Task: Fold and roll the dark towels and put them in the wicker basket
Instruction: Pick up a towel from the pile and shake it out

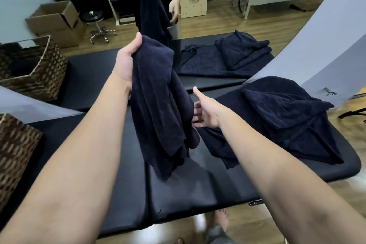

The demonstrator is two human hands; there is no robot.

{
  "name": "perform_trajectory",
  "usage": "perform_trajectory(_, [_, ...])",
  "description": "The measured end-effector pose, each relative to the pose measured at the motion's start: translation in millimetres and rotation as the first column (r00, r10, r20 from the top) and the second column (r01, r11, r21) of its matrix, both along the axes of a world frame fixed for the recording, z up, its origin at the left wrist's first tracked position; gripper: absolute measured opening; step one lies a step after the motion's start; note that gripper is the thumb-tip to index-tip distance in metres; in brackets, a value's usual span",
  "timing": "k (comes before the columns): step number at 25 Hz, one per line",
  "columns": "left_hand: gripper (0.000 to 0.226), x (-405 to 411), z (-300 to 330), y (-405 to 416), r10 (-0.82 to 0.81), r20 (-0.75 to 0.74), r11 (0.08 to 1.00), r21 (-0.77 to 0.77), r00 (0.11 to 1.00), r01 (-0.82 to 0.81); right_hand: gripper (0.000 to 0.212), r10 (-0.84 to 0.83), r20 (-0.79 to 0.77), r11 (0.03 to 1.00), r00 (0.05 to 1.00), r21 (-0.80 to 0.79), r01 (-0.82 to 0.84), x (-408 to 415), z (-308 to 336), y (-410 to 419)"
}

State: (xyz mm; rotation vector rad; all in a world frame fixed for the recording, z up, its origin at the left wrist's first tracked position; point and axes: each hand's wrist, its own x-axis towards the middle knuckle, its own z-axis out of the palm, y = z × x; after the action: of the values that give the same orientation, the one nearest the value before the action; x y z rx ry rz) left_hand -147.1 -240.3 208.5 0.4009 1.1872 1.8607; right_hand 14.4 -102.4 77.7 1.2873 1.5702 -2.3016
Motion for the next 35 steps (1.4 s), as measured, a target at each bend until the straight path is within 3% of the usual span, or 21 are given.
perform_trajectory(3, [0.051, -1.7, -1.6, -9.2, -0.001, -0.03, 0.999, -0.034, 1.0, 0.0, 0.041, -0.024, -0.074, 1.0, 0.997, 0.008, 0.025, -3.8, 6.7, 1.2])
perform_trajectory(6, [0.054, -12.0, -8.8, -17.6, -0.02, -0.057, 0.995, -0.098, 0.998, 0.014, 0.036, -0.195, -0.163, 0.981, 0.967, -0.025, 0.193, -8.9, 16.4, 6.4])
perform_trajectory(10, [0.057, -28.7, -32.2, -29.3, -0.026, -0.099, 0.957, -0.29, 0.995, -0.004, 0.034, -0.344, -0.266, 0.907, 0.901, 0.156, 0.392, -8.3, 36.5, 23.3])
perform_trajectory(15, [0.041, -33.3, -76.0, -36.4, -0.025, -0.242, 0.891, -0.445, 0.97, -0.088, 0.023, -0.462, -0.374, 0.795, 0.804, 0.227, 0.562, -10.2, 52.5, 30.8])
perform_trajectory(18, [0.052, -46.0, -94.9, -44.3, 0.082, -0.403, 0.834, -0.474, 0.912, -0.284, 0.021, -0.581, -0.377, 0.658, 0.721, 0.303, 0.689, -3.6, 53.1, 40.4])
perform_trajectory(21, [0.071, -59.7, -99.9, -49.1, 0.04, -0.581, 0.782, -0.488, 0.813, -0.388, 0.018, -0.596, -0.425, 0.583, 0.681, 0.353, 0.731, 1.8, 55.2, 43.7])
perform_trajectory(24, [0.053, -59.8, -102.0, -40.0, 0.065, -0.686, 0.751, -0.445, 0.725, -0.488, 0.018, -0.616, -0.451, 0.586, 0.646, 0.285, 0.758, -6.6, 59.5, 39.3])
perform_trajectory(26, [0.04, -54.1, -105.6, -34.6, 0.072, -0.741, 0.717, -0.427, 0.667, -0.552, 0.015, -0.561, -0.463, 0.646, 0.686, 0.273, 0.713, -9.5, 63.6, 35.9])
perform_trajectory(28, [0.026, -46.5, -104.3, -27.2, 0.042, -0.769, 0.74, -0.405, 0.637, -0.538, 0.015, -0.424, -0.469, 0.752, 0.774, 0.294, 0.59, -9.9, 63.6, 35.3])
perform_trajectory(32, [0.018, -16.0, -55.5, 11.2, -0.064, -0.84, 0.944, -0.226, 0.539, -0.239, 0.005, 0.005, -0.447, 0.882, 0.894, 0.423, 0.206, -9.6, 66.7, 21.0])
perform_trajectory(35, [0.037, 12.2, -12.9, 41.8, -0.236, -0.854, 0.966, -0.259, 0.464, 0.015, 0.009, 0.173, -0.489, 0.942, 0.855, 0.336, 0.002, -8.1, 74.1, 8.2])
